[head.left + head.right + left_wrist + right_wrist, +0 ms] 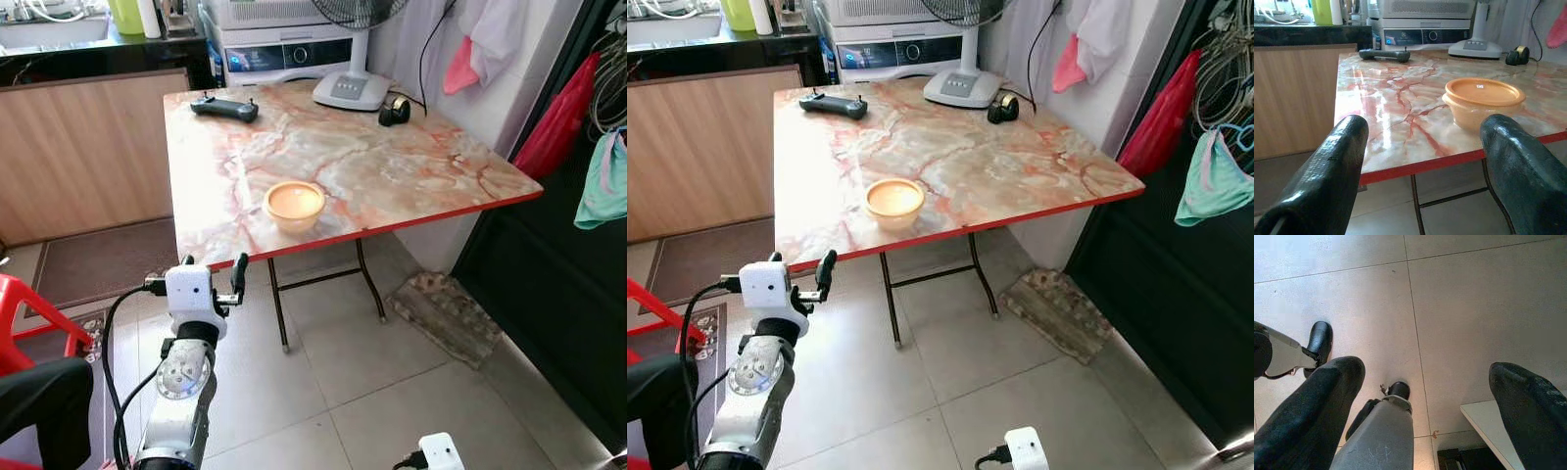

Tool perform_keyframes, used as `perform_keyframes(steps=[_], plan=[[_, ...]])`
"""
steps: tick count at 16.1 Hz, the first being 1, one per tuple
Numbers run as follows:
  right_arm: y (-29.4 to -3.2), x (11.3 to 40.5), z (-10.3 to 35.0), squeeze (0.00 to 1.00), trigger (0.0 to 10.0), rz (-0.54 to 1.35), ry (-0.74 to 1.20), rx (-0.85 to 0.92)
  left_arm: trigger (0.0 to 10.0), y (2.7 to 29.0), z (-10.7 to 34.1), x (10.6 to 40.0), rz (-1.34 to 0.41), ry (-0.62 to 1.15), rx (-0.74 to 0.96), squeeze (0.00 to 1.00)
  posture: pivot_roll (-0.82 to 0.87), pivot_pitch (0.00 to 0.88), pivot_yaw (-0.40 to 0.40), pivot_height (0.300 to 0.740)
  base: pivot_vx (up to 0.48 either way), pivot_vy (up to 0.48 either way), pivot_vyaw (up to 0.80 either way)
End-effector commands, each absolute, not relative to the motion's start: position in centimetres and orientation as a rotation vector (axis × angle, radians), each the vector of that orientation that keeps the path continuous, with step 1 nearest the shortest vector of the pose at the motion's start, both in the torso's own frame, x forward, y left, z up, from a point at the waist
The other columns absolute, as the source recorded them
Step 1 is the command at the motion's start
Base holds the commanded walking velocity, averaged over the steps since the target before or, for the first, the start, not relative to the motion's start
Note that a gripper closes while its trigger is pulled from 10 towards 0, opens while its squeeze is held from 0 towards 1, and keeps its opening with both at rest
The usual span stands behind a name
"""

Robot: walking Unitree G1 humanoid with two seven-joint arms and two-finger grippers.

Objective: Restocking fridge

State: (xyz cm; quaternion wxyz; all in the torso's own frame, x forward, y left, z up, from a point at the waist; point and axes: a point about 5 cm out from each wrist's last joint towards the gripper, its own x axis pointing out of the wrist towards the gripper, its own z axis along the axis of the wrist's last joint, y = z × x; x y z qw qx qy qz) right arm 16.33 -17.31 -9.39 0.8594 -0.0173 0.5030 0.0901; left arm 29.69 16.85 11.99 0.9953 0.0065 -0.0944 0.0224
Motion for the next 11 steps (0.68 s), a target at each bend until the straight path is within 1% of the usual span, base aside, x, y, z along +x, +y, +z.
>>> perform_keyframes(steps=[1, 11], plan=[[-17.34, 16.30, -9.40, 0.00, 10.0, 0.180, 1.056, -0.021, 10.0, 16.59, 12.78, 29.89, 0.029, -0.208, 0.004, 0.00, 0.04, 0.000, -0.028, 0.740, 0.262, 0.000, 0.00], [-17.24, 16.30, -9.41, 0.00, 10.0, 0.188, 1.058, -0.020, 10.0, 15.97, 12.71, 29.94, -0.020, -0.189, 0.012, 0.00, 0.04, 0.000, -0.021, 0.740, 0.294, 0.000, 0.00]])
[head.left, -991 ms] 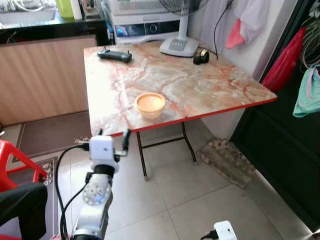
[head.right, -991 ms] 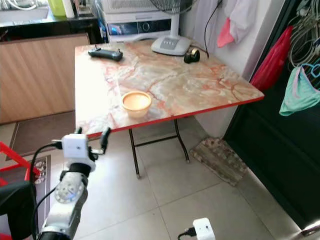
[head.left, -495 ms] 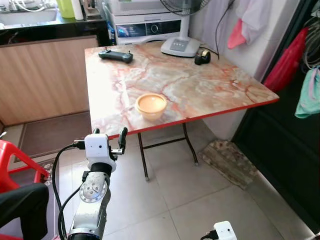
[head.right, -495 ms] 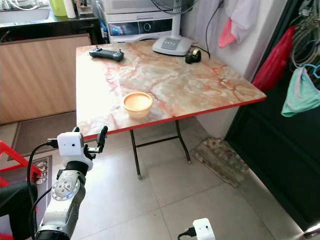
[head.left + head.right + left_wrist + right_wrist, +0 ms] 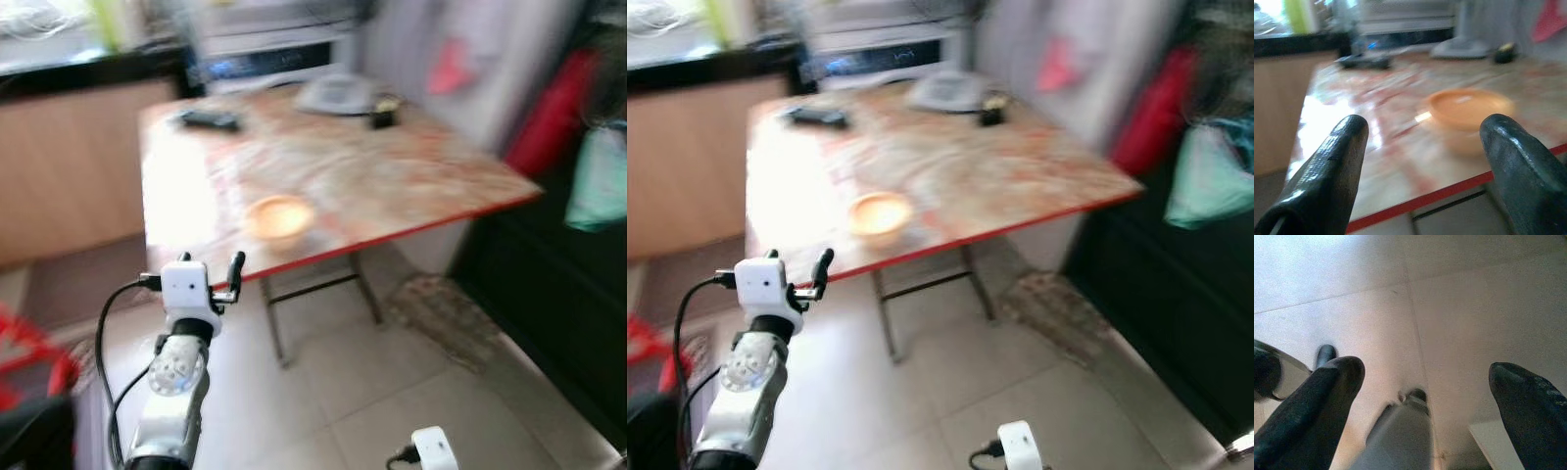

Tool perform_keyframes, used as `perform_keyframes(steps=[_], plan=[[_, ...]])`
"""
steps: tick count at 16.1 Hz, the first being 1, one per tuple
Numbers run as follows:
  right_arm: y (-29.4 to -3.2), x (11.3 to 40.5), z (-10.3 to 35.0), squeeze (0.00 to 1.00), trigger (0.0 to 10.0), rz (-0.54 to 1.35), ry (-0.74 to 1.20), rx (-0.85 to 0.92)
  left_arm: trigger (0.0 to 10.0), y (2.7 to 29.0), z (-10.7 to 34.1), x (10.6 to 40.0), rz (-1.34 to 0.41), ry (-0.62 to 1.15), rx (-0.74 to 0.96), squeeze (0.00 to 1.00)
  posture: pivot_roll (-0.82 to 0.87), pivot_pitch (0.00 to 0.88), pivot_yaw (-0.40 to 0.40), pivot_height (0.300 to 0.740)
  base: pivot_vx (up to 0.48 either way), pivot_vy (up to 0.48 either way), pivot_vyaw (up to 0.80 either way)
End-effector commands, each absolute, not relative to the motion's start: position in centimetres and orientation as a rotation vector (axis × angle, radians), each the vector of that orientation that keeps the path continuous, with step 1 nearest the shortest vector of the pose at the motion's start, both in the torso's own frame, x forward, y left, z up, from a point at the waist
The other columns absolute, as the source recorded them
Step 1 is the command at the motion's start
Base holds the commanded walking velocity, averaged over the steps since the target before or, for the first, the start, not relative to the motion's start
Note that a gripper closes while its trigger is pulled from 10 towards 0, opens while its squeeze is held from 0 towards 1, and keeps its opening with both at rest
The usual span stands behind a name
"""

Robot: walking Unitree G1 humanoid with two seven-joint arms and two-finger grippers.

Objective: Restocking fridge

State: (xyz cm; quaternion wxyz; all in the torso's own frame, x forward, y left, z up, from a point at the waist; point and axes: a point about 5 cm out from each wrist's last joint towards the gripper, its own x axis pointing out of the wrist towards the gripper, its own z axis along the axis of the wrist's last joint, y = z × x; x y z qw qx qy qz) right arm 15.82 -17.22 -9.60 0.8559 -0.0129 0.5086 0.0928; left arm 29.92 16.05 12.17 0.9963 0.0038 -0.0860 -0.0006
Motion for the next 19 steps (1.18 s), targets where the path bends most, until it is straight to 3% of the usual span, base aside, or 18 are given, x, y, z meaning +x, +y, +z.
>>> perform_keyframes(steps=[1, 13, 17, 19], plan=[[-17.24, 16.30, -9.41, 0.00, 10.0, 0.188, 1.058, -0.020, 10.0, 15.92, 12.63, 29.96, -0.023, -0.184, 0.011, 0.00, 0.04, 0.000, -0.021, 0.740, 0.304, 0.000, 0.00], [-17.13, 16.34, -9.38, 0.00, 10.0, 0.216, 1.058, -0.032, 10.0, 15.58, 12.24, 29.55, -0.037, -0.178, 0.036, 0.00, 0.04, 0.000, -0.024, 0.740, 0.306, 0.000, 0.00], [-17.04, 16.38, -9.37, 0.00, 10.0, 0.216, 1.056, -0.030, 10.0, 15.57, 12.36, 29.58, -0.033, -0.185, 0.040, 0.00, 0.05, 0.000, -0.023, 0.740, 0.000, 0.000, 0.75], [-17.05, 16.36, -9.39, 0.00, 10.0, 0.206, 1.059, -0.021, 10.0, 15.57, 12.38, 29.60, -0.028, -0.186, 0.033, 0.00, 0.05, 0.000, -0.024, 0.740, 0.000, 0.000, 0.00]])
